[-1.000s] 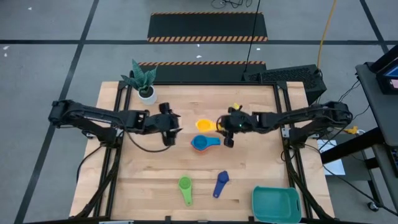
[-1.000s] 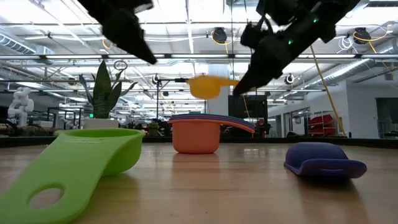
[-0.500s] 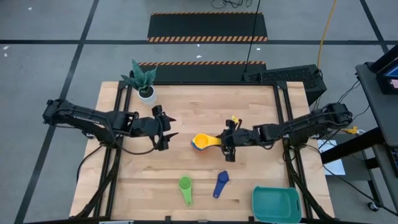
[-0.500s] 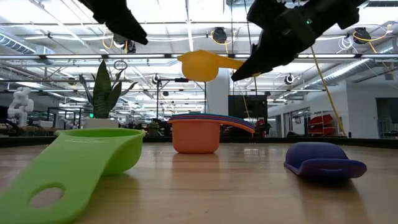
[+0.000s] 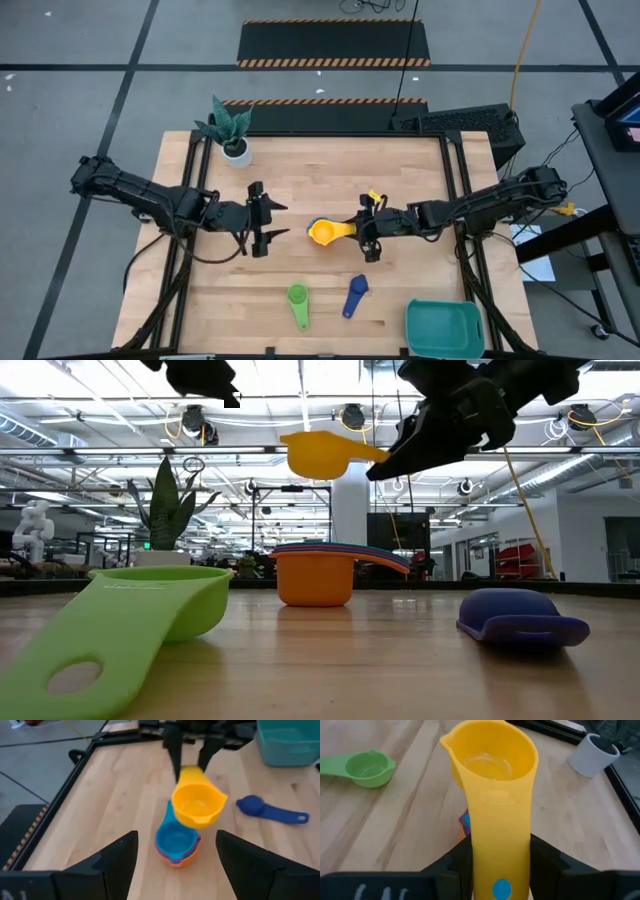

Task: Nest measuring cups in basket
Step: Stack the yellow measuring cup on top of the light blue measuring cup

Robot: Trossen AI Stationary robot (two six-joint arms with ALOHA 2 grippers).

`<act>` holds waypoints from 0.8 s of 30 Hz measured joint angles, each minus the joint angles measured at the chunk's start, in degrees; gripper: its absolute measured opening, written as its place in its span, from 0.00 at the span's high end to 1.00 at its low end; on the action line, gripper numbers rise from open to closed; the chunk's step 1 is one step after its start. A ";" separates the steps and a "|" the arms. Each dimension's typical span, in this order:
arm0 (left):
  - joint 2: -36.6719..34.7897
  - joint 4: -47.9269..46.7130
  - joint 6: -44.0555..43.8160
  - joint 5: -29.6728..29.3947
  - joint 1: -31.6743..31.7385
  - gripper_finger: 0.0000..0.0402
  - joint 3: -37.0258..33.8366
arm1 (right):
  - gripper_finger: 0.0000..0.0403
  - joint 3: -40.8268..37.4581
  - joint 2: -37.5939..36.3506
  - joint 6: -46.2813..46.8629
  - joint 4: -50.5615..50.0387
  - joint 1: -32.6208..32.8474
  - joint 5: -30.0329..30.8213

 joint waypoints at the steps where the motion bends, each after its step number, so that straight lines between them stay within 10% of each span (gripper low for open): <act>1: 0.00 0.33 0.01 0.00 -0.31 0.33 0.00 | 0.69 0.00 0.00 0.16 -0.03 -0.22 -0.02; 24: 0.00 5.15 1.38 -0.01 -3.18 0.33 0.00 | 0.69 -7.54 1.51 2.90 12.24 -3.22 -3.14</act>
